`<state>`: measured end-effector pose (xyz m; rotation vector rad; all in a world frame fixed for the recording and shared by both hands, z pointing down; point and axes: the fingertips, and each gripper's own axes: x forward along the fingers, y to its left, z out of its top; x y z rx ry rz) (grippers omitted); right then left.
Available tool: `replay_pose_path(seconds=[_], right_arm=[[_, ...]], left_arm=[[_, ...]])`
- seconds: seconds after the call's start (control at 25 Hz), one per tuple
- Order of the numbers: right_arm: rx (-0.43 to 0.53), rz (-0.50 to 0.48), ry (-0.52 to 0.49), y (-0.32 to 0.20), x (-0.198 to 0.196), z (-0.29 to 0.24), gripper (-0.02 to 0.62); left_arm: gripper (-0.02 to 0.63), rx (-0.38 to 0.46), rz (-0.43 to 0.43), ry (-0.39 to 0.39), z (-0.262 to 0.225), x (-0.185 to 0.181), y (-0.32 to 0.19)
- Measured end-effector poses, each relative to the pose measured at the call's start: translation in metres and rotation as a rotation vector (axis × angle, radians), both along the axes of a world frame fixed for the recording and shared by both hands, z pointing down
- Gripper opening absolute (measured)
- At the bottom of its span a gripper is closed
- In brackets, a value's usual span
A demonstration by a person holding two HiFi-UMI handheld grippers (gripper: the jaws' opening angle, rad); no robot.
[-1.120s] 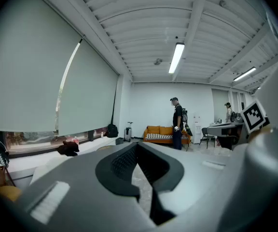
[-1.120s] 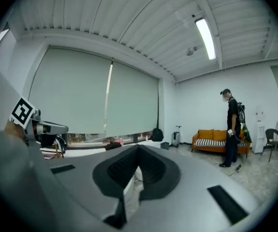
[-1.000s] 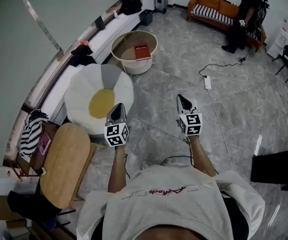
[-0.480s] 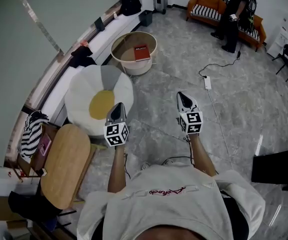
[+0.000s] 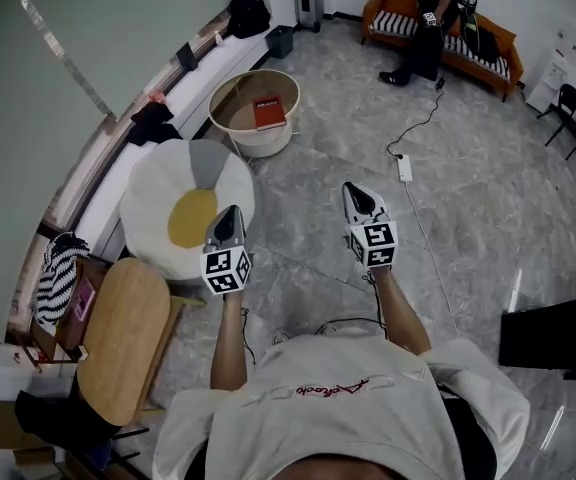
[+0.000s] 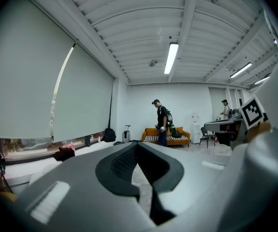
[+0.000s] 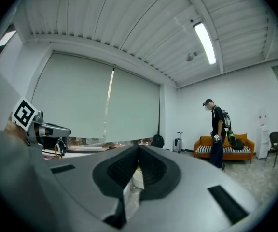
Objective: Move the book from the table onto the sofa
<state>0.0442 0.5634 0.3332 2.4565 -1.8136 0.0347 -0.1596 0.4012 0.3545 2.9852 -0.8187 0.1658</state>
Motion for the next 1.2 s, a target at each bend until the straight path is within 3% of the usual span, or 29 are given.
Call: replay_pose_path(seconds=[0.64, 1.2], right_arm=[[-0.006, -0.027, -0.007, -0.007, 0.049, 0.009, 0.009], [-0.030, -0.010, 0.003, -0.107, 0.106, 0.020, 0.009]], left_arm=[[0.009, -0.005, -0.016, -0.007, 0.011, 0.055, -0.001], [0.009, -0.030, 0.000, 0.014, 0.025, 0.119, -0.106]])
